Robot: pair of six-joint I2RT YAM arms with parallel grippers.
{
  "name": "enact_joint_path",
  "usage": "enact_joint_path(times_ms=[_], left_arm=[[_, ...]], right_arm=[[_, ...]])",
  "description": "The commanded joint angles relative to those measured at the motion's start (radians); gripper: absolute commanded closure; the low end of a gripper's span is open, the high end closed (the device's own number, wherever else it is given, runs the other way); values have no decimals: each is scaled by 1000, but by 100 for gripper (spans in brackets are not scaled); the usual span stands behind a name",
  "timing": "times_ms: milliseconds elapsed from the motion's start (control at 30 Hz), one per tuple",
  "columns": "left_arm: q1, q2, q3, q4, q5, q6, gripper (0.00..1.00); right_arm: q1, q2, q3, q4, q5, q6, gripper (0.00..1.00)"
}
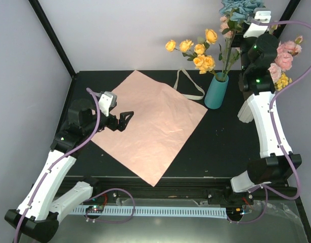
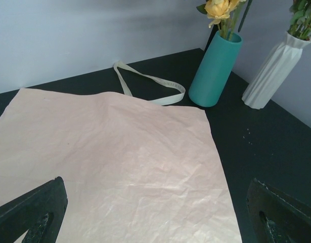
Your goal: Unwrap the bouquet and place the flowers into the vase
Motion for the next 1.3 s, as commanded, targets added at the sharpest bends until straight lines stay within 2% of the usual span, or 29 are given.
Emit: enact_joint_path(times_ms=[0, 467, 533, 567, 633, 667, 700, 767, 900, 1033, 1267], left_arm=[[-4, -1, 32, -8, 8, 20, 1], [-4, 61, 81, -6, 15, 24, 1], [-4, 68, 89, -4, 15, 26, 1], [-4, 71, 91, -4, 15, 26, 1], [-4, 73, 94, -3, 13, 26, 1], [-4, 75, 94, -4, 15, 25, 1], [-4, 76, 94, -4, 16, 25, 1], [-4, 78, 92, -2, 18, 24, 1], [-4, 85, 88, 9, 25, 15, 1], [-6, 97, 84, 24, 41, -5, 1], [-7, 102, 70, 45, 56, -24, 1]], right_arm=[[-42, 18, -24, 129, -51, 76, 98], [-79, 22, -228, 236, -137, 135, 98], [-80, 10, -255, 233, -143, 131, 88], [-79, 4, -267, 228, -142, 131, 76], [-79, -12, -285, 208, -131, 129, 39], [-79, -21, -291, 198, -124, 129, 26], [-79, -29, -299, 185, -118, 129, 20], [-79, -53, -308, 160, -113, 130, 15], [-80, -96, -314, 97, -128, 140, 10], [-79, -154, -333, 9, -121, 182, 9], [-79, -262, -485, -122, -93, 293, 8]])
